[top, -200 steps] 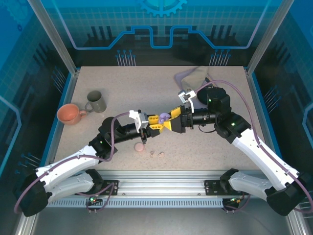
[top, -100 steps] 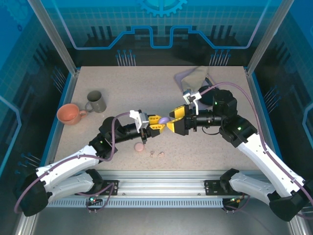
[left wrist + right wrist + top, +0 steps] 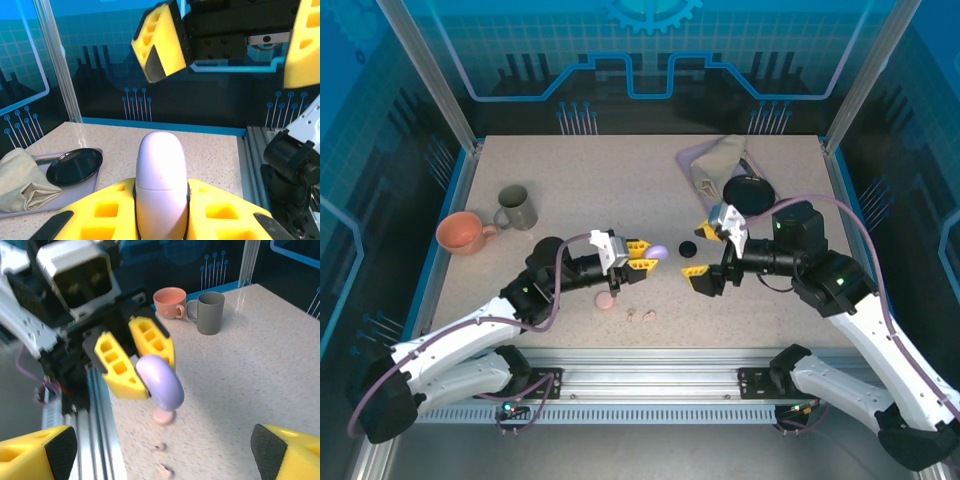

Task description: Insert the wireless bluetooth earbuds into the charging case

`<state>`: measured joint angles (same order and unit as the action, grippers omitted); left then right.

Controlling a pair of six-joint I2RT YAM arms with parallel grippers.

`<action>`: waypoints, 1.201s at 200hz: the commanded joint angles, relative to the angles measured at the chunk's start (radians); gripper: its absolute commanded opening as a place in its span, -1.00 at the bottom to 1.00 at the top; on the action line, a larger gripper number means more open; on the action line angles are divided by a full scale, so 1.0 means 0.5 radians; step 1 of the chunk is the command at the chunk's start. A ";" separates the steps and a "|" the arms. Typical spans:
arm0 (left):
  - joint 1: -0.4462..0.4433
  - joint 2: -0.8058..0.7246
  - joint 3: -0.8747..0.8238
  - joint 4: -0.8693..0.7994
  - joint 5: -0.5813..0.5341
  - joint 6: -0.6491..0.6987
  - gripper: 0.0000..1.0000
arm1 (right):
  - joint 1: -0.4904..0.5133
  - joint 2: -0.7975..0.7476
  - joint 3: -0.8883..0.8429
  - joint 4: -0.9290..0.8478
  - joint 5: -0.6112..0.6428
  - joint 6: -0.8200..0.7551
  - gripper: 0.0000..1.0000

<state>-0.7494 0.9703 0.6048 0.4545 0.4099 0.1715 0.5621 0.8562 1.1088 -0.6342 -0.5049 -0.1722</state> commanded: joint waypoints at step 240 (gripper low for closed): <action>-0.014 -0.057 0.193 -0.341 0.205 0.390 -1.00 | 0.296 0.503 0.252 -0.100 0.003 -0.862 -0.27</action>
<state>-0.7494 0.9550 0.6689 0.2813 0.4805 0.3435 0.7006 1.1084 1.2037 -0.6815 -0.4973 -0.5972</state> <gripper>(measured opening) 0.212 0.393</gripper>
